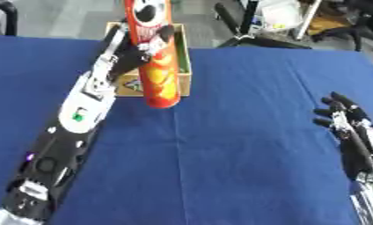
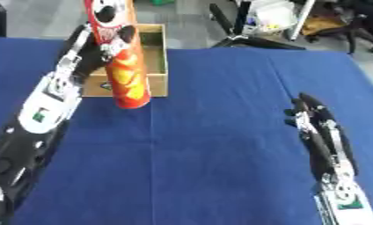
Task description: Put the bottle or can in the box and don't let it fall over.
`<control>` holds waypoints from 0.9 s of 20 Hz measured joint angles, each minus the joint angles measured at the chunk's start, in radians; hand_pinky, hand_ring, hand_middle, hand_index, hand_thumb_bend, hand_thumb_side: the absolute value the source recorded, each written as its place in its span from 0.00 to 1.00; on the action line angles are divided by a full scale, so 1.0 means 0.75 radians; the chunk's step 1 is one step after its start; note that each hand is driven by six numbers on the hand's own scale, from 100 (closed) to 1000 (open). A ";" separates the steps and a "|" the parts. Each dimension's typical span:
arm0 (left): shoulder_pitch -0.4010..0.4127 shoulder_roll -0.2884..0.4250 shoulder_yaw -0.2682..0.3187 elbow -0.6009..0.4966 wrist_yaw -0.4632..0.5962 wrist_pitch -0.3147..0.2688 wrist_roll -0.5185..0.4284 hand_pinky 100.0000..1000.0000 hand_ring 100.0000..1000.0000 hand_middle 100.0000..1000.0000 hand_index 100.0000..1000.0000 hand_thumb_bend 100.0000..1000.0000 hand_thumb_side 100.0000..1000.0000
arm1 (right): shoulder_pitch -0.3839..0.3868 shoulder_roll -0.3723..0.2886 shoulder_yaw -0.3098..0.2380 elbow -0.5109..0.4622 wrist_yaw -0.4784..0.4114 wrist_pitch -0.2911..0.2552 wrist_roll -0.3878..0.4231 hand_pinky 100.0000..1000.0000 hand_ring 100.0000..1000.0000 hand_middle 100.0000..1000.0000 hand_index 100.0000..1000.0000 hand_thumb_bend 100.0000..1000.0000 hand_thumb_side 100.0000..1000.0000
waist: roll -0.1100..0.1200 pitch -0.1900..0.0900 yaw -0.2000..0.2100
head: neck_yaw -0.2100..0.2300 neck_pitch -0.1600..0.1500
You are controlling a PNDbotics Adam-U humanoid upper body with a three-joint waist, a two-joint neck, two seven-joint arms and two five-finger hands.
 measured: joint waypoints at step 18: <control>-0.168 0.200 0.105 0.433 -0.333 -0.072 0.517 0.19 0.16 0.17 0.60 0.00 0.56 | 0.000 0.000 0.010 0.008 -0.008 0.000 0.012 0.70 0.73 0.77 0.86 0.00 0.52 | 0.009 0.000 -0.042 | -0.001 -0.037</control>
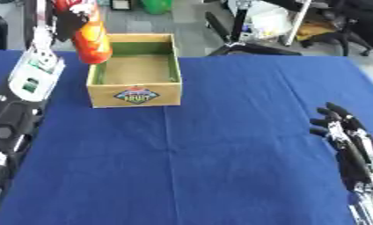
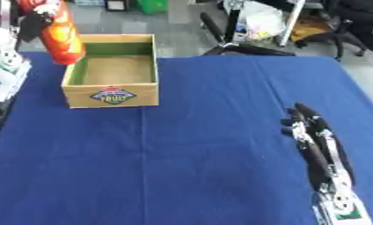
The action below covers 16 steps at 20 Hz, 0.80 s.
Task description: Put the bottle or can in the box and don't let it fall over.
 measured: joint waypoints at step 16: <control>0.019 -0.048 0.007 0.164 -0.157 -0.121 0.158 0.20 0.17 0.17 0.60 0.00 0.58 | -0.001 0.000 0.014 0.005 -0.013 0.002 0.013 0.70 0.73 0.77 0.86 0.00 0.52 | -0.018 0.010 -0.030 | 0.002 -0.011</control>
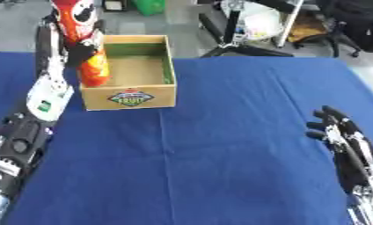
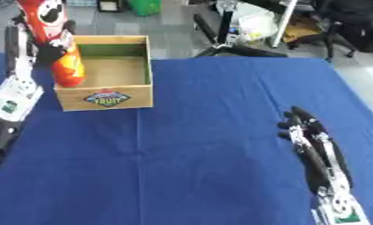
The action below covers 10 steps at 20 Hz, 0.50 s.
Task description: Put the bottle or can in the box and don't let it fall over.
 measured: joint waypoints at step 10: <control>-0.002 -0.006 -0.010 -0.041 0.066 -0.022 0.001 0.21 0.17 0.17 0.60 0.00 0.57 | -0.001 0.008 0.000 0.003 -0.002 0.001 0.003 0.70 0.73 0.78 0.86 0.00 0.52 | -0.001 0.006 -0.009 | 0.006 0.000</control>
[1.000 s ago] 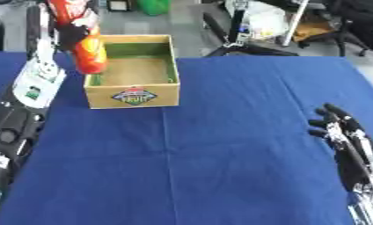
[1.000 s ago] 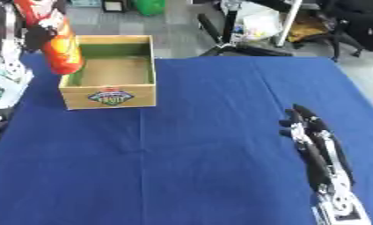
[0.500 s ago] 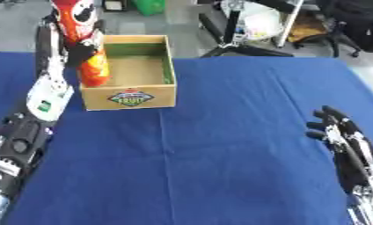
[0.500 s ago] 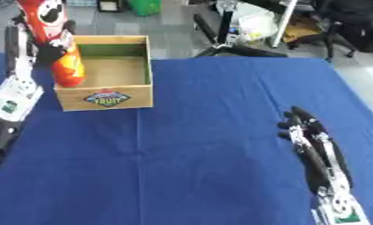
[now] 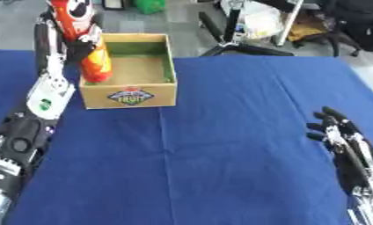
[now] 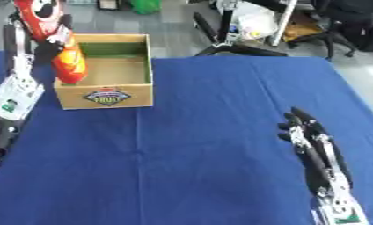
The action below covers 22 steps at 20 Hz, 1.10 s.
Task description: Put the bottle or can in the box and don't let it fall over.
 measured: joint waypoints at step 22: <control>0.052 -0.015 -0.017 0.071 -0.200 0.074 -0.283 0.72 0.76 0.80 0.91 0.26 0.56 | 0.000 0.000 -0.001 0.001 -0.011 -0.001 0.003 0.71 0.73 0.78 0.86 0.00 0.53 | 0.020 0.023 -0.028 | -0.008 -0.006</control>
